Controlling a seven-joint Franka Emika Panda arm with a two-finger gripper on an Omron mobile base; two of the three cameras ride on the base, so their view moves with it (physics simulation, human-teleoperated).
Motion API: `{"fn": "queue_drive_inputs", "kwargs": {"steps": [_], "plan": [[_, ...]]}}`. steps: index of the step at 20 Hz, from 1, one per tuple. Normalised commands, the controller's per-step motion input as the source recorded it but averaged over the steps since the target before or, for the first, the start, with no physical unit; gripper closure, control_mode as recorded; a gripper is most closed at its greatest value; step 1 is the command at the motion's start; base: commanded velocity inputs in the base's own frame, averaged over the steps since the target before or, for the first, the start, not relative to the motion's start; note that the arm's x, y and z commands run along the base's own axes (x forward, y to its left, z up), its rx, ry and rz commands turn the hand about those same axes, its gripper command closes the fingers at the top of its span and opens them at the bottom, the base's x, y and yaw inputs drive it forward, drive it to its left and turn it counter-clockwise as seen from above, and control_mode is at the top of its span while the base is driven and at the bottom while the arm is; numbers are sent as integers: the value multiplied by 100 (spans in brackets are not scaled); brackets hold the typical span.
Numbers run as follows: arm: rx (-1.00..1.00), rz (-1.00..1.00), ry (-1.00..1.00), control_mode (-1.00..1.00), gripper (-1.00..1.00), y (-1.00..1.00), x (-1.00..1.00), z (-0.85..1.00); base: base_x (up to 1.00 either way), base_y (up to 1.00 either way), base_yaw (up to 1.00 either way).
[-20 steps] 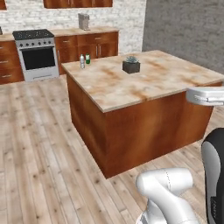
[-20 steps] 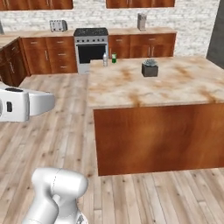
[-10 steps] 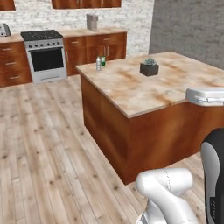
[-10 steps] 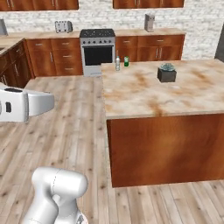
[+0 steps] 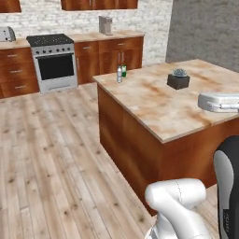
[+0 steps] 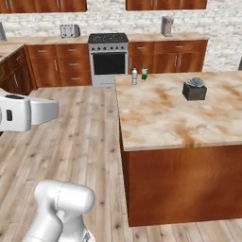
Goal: Pick the milk, bottled water, water bottle from the counter and place them in the open cabinet.
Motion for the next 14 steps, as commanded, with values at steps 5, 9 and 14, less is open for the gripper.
{"fn": "queue_drive_inputs", "kwargs": {"steps": [5, 9, 14], "plan": [[0, 0, 0, 100, -100, 0, 0, 0, 55, 60, 1], [0, 0, 0, 100, -100, 0, 0, 0, 58, 61, 1], [0, 0, 0, 100, -100, 0, 0, 0, 58, 58, 0]]}}
